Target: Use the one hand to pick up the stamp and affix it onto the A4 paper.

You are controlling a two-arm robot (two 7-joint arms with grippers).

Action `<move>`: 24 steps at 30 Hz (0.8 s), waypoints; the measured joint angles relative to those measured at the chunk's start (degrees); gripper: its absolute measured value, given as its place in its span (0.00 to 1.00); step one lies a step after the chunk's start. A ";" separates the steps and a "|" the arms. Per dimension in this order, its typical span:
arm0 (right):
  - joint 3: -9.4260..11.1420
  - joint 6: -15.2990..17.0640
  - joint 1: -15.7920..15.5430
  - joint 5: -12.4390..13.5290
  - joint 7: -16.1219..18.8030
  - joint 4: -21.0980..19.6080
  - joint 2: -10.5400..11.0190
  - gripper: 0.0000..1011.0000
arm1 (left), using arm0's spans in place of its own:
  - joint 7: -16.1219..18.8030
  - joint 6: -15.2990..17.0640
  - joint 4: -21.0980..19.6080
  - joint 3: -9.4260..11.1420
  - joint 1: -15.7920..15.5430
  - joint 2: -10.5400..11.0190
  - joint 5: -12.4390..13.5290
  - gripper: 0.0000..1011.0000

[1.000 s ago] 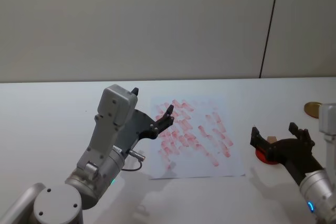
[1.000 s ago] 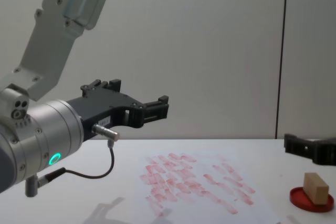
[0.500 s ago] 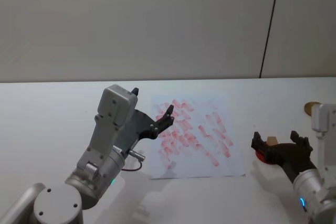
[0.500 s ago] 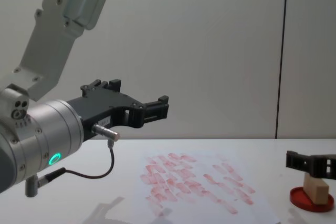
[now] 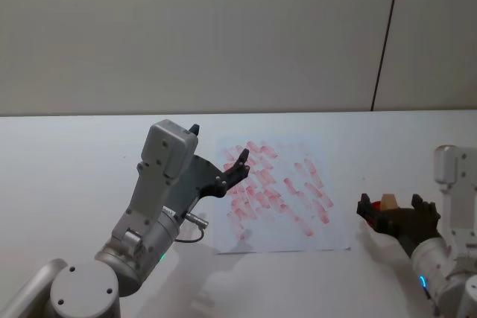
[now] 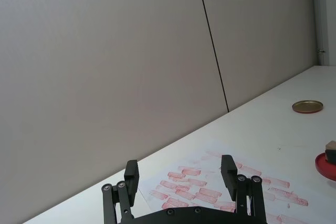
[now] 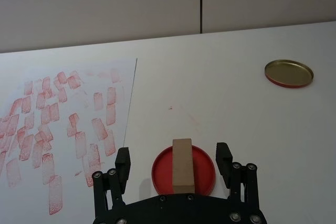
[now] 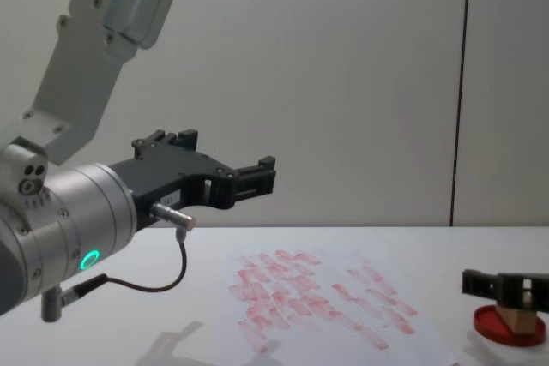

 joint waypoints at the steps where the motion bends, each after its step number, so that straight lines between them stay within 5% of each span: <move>1: 0.03 0.26 0.28 0.03 0.11 0.47 -0.18 0.99 | 0.00 0.00 0.00 0.00 0.00 0.00 0.00 0.98; 8: 0.18 1.34 1.53 0.10 0.73 2.47 -0.91 0.89 | 0.00 0.00 0.00 0.00 0.00 0.00 0.00 0.98; 24: 0.46 3.21 2.85 -0.49 0.00 4.39 -1.99 0.40 | 0.00 0.00 0.00 0.00 0.00 0.00 0.00 0.98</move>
